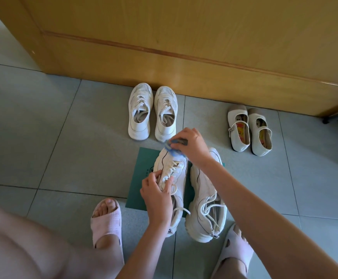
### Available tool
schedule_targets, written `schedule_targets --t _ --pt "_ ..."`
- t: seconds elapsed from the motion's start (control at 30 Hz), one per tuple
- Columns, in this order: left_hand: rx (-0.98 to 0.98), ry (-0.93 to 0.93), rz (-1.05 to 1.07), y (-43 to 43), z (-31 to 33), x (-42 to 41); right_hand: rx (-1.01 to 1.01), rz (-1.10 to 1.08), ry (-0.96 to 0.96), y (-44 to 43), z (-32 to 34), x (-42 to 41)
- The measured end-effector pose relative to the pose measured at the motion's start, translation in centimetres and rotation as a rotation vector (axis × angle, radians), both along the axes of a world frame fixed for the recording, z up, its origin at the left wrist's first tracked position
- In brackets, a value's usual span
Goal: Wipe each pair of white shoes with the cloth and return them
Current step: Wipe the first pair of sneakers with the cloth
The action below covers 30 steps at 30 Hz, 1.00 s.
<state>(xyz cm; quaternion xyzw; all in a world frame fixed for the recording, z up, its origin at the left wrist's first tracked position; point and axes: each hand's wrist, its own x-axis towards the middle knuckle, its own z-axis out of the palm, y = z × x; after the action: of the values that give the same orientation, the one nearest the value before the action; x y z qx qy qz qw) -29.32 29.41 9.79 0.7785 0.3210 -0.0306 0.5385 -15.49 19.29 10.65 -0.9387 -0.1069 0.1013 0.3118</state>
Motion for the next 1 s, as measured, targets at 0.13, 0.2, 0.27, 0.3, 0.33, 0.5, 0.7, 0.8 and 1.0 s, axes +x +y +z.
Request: schedule_targets --t 0.13,0.2,0.27,0.3,0.33,0.5,0.7,0.8,1.0 --pt "-0.013 0.013 0.004 -0.1 0.1 0.1 -0.046 0.120 0.017 0.0 -1.0 -1.4" --pt "-0.013 0.019 0.001 -0.1 0.1 0.2 -0.098 0.106 -0.013 -0.3 -1.0 -1.2" --pt "-0.018 0.021 0.002 0.0 0.2 0.2 -0.156 0.101 -0.034 -0.6 -0.8 -0.9" --pt "-0.019 0.021 0.003 0.0 0.1 0.3 -0.177 0.082 -0.050 -0.9 -0.7 -0.8" --pt "-0.020 0.023 0.003 0.0 0.1 0.3 -0.191 0.043 -0.071 -1.2 -0.7 -0.9" --pt "-0.003 0.004 -0.010 0.0 -0.1 0.1 -0.051 -0.223 -0.128 -2.2 -0.1 -0.3" --pt "0.012 0.004 -0.006 -0.2 -0.1 -0.1 -0.075 0.316 0.031 1.7 0.8 -1.3" --pt "0.029 0.011 -0.003 -0.1 -0.1 0.0 -0.222 0.450 0.075 3.1 0.5 -0.9" --pt "0.017 0.005 -0.006 -0.2 -0.1 0.1 -0.427 0.488 -0.002 3.4 0.2 1.3"
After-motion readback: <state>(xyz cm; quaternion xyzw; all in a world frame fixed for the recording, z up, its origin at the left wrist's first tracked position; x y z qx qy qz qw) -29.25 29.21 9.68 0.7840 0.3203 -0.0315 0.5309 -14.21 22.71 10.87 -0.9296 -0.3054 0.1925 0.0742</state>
